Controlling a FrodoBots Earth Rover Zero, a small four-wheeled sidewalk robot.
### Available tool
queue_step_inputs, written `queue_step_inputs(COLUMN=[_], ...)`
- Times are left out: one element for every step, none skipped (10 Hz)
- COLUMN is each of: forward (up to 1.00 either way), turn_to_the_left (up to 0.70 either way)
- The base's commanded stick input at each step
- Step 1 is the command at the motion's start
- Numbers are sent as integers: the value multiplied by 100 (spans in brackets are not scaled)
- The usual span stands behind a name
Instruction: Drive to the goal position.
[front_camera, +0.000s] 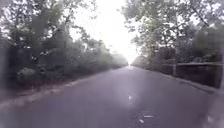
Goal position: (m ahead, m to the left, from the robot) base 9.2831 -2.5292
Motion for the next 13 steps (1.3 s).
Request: queue_step_inputs(forward=[100,100,100,100,100,100,100,100,100,100,100,100,100], turn_to_the_left=[0,0,0,0,0,0,0,0,0,0,0,0,0])
